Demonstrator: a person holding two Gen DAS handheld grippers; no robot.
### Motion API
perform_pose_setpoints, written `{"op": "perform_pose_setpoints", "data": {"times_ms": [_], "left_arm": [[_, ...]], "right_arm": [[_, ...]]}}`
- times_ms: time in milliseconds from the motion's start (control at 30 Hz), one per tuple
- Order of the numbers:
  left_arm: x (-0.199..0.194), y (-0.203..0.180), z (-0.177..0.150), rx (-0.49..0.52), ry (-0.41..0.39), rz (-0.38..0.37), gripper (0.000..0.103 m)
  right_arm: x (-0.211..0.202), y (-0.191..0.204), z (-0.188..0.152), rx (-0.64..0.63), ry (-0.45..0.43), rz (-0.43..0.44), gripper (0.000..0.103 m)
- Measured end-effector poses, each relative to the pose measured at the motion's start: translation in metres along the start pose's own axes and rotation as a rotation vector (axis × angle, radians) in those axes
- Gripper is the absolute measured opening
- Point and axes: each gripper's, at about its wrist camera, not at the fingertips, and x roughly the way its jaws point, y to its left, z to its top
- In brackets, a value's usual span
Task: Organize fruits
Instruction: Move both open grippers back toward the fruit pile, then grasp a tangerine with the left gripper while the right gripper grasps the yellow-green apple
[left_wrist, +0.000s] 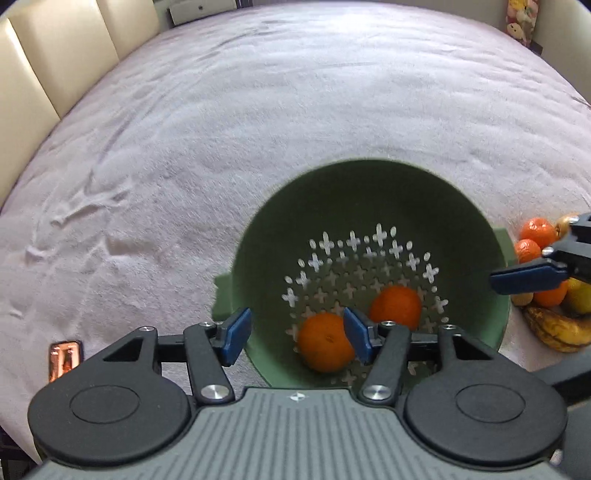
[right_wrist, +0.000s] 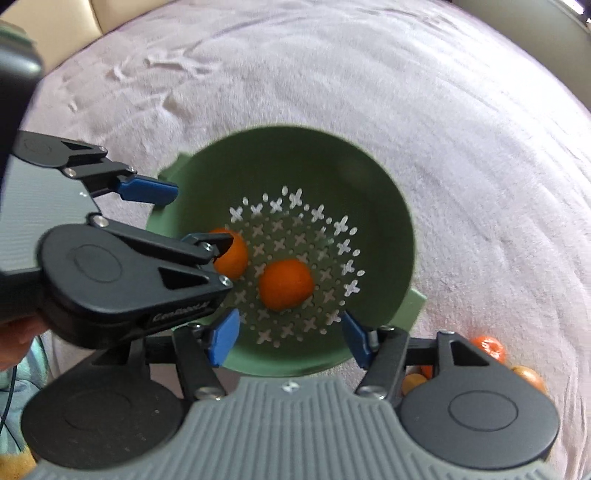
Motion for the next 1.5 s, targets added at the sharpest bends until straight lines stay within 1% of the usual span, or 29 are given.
{"op": "perform_pose_setpoints", "data": {"times_ms": [33,133,233,367,533,667,733,833,967,1100,1200,1367,1500], "left_arm": [[-0.004,0.0,0.001,-0.002,-0.011,0.005,0.069],[-0.017,0.003,0.002,-0.01,-0.046,0.004,0.071],[-0.028,0.003,0.002,-0.015,-0.072,-0.004,0.071],[-0.046,-0.002,0.0,-0.007,-0.115,-0.036,0.072],[-0.066,-0.019,-0.007,0.023,-0.166,-0.109,0.072],[-0.075,-0.034,-0.016,0.037,-0.186,-0.198,0.072],[-0.075,-0.042,-0.021,0.037,-0.183,-0.243,0.072],[-0.073,-0.054,-0.031,0.045,-0.179,-0.291,0.072],[-0.065,-0.074,-0.042,0.084,-0.178,-0.326,0.072],[-0.055,-0.088,-0.048,0.103,-0.163,-0.358,0.072],[-0.048,-0.094,-0.05,0.101,-0.149,-0.384,0.072],[-0.035,-0.1,-0.051,0.081,-0.119,-0.422,0.072],[-0.026,-0.103,-0.052,0.033,-0.108,-0.427,0.072]], "right_arm": [[-0.006,0.001,-0.002,0.006,-0.014,-0.005,0.062],[-0.023,0.005,-0.01,0.023,-0.065,-0.041,0.073],[-0.037,0.011,-0.022,0.02,-0.101,-0.102,0.074],[-0.055,0.015,-0.042,0.043,-0.136,-0.162,0.074],[-0.071,0.015,-0.071,0.098,-0.172,-0.256,0.076],[-0.079,0.007,-0.093,0.187,-0.196,-0.284,0.076],[-0.083,0.003,-0.105,0.232,-0.201,-0.297,0.075],[-0.083,-0.003,-0.122,0.276,-0.19,-0.331,0.076],[-0.074,-0.017,-0.139,0.34,-0.13,-0.364,0.076],[-0.062,-0.028,-0.151,0.369,-0.089,-0.385,0.076],[-0.055,-0.037,-0.156,0.396,-0.078,-0.375,0.076],[-0.048,-0.049,-0.159,0.428,-0.066,-0.385,0.076],[-0.048,-0.065,-0.163,0.506,-0.092,-0.367,0.075]]}}
